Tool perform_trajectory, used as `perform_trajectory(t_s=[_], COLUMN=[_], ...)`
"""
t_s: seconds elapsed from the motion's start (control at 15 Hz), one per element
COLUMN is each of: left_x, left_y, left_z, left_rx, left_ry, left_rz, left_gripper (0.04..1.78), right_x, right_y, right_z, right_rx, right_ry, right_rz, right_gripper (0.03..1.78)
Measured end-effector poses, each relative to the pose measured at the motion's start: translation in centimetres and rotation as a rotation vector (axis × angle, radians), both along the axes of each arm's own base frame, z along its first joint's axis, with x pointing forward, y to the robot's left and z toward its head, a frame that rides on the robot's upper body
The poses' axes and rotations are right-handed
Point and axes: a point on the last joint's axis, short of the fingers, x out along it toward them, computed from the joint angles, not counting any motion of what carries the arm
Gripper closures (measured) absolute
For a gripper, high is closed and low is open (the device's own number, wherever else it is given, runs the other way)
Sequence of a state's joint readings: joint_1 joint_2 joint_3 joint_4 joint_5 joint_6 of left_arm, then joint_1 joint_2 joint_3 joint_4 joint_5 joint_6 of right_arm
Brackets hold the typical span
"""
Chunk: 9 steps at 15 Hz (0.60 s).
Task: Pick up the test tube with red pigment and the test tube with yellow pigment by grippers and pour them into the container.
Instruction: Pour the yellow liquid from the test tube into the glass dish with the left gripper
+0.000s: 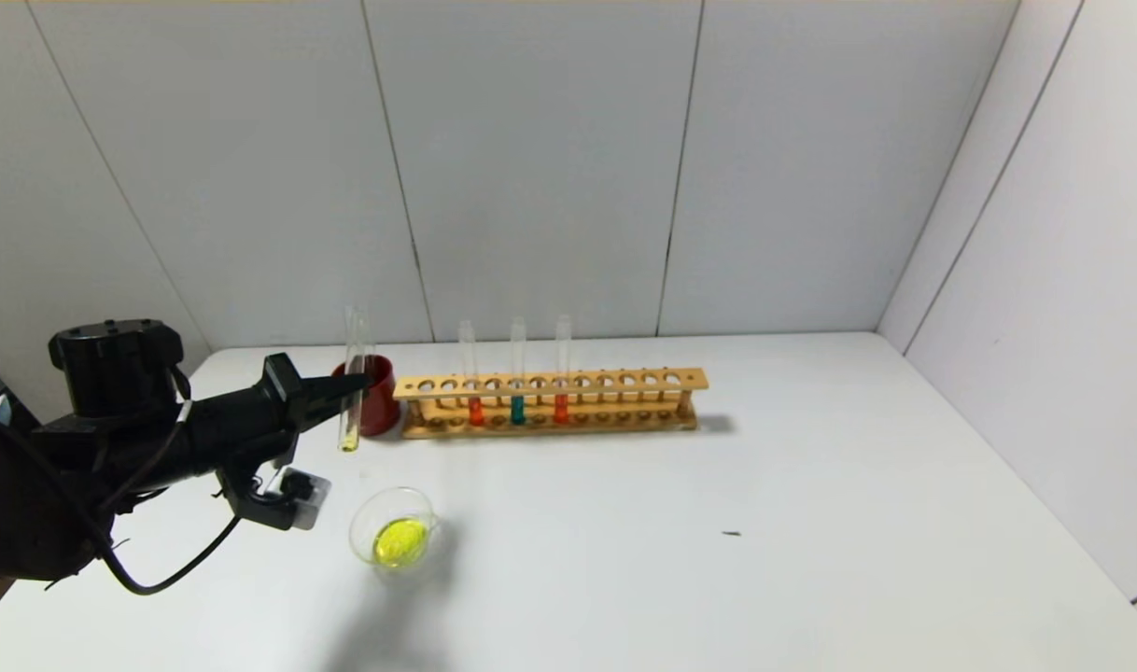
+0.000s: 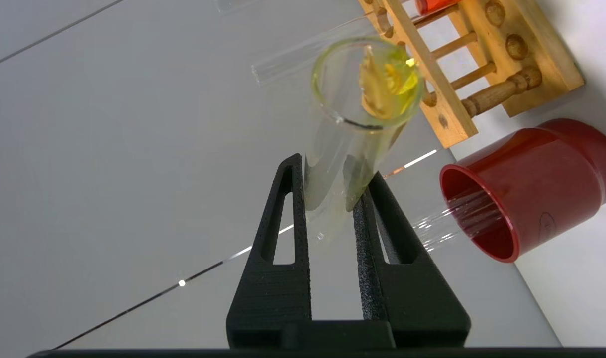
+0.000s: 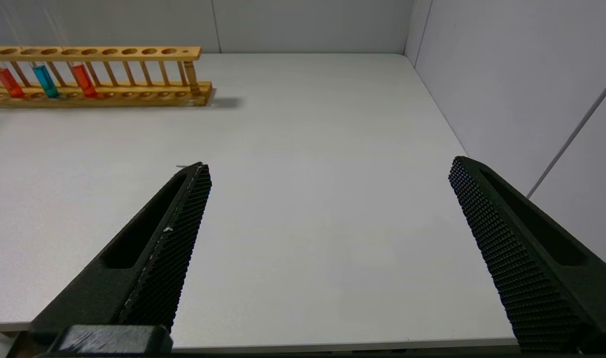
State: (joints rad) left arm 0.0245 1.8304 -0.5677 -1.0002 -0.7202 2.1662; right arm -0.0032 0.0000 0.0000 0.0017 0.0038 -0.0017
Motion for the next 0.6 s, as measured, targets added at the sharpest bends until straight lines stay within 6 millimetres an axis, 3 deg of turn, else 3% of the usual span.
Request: perform_trajectory(t_s=[0.6], left_x=[0.5], left_y=[0.0], left_z=[1.1], left_rx=[0.039], left_ry=[-0.078], left_rz=[-0.006], left_gripper=[1.51], right_x=[0.0], right_y=[0.0], right_z=[0.0], right_rx=[0.000], right_ry=[0.000], right_rz=[0.000], right_gripper=[0.06])
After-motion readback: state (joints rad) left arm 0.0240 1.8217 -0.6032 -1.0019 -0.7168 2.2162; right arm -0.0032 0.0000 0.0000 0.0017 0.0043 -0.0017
